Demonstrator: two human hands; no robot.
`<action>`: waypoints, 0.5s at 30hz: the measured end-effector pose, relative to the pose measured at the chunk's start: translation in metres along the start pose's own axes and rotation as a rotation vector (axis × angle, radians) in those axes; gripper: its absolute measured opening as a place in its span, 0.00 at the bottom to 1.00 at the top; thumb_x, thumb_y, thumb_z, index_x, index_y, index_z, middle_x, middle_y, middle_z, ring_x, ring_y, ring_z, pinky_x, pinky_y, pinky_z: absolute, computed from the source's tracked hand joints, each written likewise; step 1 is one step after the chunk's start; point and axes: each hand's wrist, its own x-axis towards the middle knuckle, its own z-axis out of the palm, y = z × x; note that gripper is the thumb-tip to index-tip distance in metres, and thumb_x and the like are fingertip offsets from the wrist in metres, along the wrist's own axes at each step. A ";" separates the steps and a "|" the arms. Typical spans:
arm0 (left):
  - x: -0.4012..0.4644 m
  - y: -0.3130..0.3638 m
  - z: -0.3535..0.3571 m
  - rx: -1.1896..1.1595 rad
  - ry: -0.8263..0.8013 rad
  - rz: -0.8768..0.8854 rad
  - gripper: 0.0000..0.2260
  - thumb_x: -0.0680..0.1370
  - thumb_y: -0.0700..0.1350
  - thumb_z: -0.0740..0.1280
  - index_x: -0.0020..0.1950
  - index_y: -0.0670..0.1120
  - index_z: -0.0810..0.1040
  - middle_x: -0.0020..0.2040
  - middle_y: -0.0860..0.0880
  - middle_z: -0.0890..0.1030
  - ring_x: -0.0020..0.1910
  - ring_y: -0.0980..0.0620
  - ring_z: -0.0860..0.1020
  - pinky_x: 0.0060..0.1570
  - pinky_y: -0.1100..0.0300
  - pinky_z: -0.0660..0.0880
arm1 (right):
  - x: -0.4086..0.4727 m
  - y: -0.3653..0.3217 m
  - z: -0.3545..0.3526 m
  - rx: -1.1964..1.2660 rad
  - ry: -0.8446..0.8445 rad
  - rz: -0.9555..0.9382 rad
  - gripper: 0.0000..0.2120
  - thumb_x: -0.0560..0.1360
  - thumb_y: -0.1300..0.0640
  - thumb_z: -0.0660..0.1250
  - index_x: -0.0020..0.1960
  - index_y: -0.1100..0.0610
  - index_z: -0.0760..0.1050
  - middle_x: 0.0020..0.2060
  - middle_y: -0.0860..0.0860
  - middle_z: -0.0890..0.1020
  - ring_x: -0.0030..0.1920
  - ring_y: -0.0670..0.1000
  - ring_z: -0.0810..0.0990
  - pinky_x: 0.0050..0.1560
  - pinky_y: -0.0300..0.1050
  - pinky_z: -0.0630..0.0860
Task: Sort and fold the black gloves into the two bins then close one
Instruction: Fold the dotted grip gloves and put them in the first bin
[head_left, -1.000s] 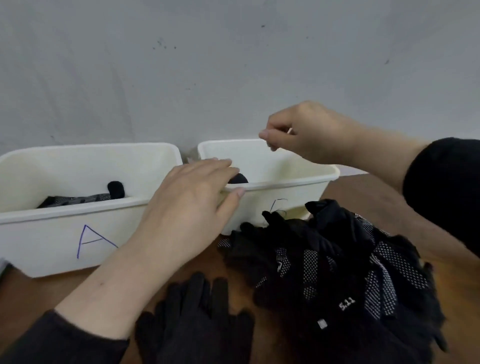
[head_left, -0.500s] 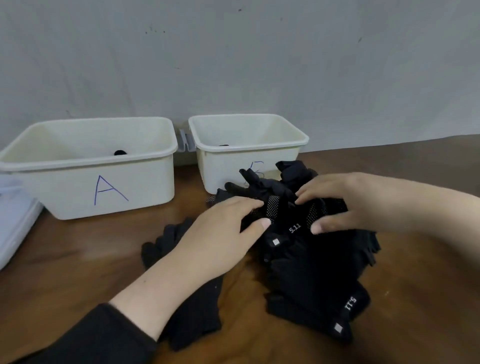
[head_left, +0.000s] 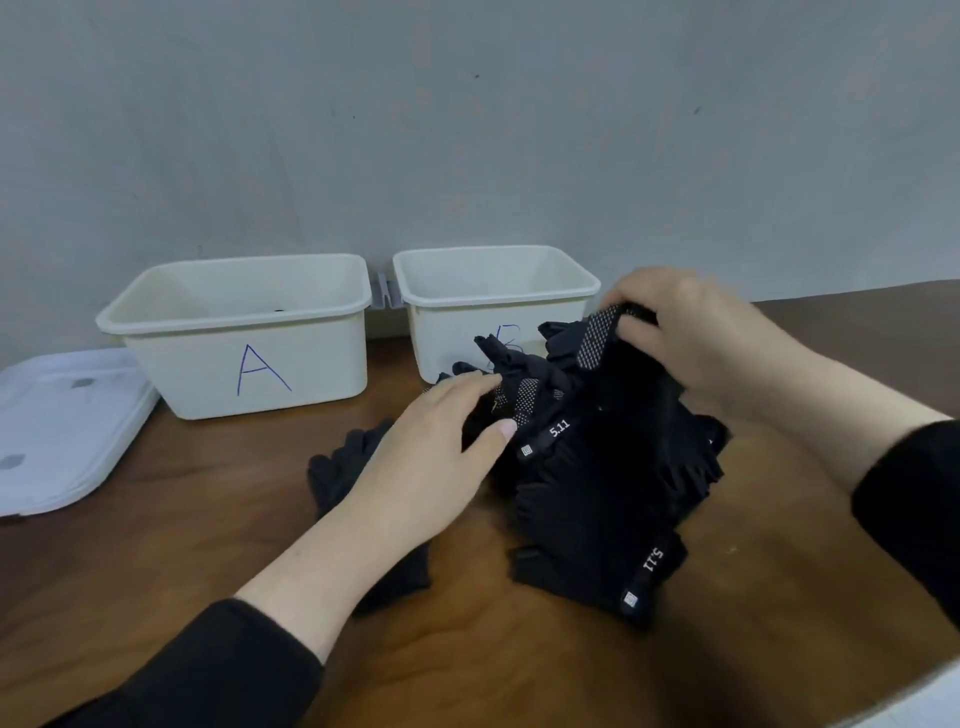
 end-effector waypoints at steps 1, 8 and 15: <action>0.000 0.003 -0.005 -0.044 0.035 -0.008 0.22 0.82 0.57 0.62 0.77 0.58 0.67 0.72 0.63 0.69 0.71 0.66 0.64 0.69 0.67 0.59 | 0.002 -0.007 -0.008 0.054 0.021 0.042 0.09 0.79 0.58 0.65 0.54 0.48 0.80 0.50 0.44 0.82 0.49 0.50 0.78 0.53 0.49 0.74; -0.003 0.023 -0.044 -0.545 0.193 -0.070 0.22 0.81 0.54 0.66 0.75 0.60 0.69 0.67 0.63 0.76 0.64 0.69 0.74 0.67 0.63 0.69 | 0.020 -0.076 -0.043 0.673 0.078 0.124 0.03 0.79 0.56 0.70 0.47 0.52 0.83 0.38 0.49 0.87 0.36 0.47 0.83 0.37 0.40 0.78; -0.046 0.003 -0.075 -1.130 0.085 -0.318 0.14 0.84 0.47 0.64 0.66 0.42 0.80 0.62 0.44 0.83 0.64 0.43 0.80 0.69 0.40 0.72 | 0.011 -0.147 0.009 1.191 -0.138 0.190 0.12 0.82 0.54 0.66 0.47 0.61 0.82 0.44 0.59 0.86 0.44 0.57 0.85 0.51 0.52 0.82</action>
